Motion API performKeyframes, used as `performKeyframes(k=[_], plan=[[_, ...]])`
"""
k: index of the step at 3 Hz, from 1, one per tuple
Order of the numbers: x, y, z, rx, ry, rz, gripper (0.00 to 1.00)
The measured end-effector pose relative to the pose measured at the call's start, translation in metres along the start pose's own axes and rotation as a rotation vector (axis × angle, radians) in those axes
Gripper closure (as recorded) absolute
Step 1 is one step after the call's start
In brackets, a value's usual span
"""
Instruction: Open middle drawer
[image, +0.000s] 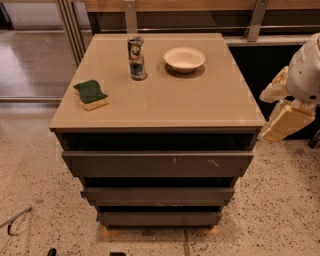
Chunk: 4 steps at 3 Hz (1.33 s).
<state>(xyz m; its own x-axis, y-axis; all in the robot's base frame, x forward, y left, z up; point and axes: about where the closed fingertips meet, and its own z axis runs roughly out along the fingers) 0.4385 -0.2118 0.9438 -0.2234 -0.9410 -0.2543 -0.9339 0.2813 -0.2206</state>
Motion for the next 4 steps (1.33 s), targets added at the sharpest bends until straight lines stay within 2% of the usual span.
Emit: performKeyframes(k=[1,2,3,4], plan=[[0.003,0.022,0.069,-0.060,-0.088,0.012,0.66],[0.011,0.048,0.154,-0.139,-0.141,0.017,0.88],[0.013,0.051,0.167,-0.142,-0.142,0.021,1.00],[0.013,0.051,0.167,-0.142,-0.142,0.021,1.00]])
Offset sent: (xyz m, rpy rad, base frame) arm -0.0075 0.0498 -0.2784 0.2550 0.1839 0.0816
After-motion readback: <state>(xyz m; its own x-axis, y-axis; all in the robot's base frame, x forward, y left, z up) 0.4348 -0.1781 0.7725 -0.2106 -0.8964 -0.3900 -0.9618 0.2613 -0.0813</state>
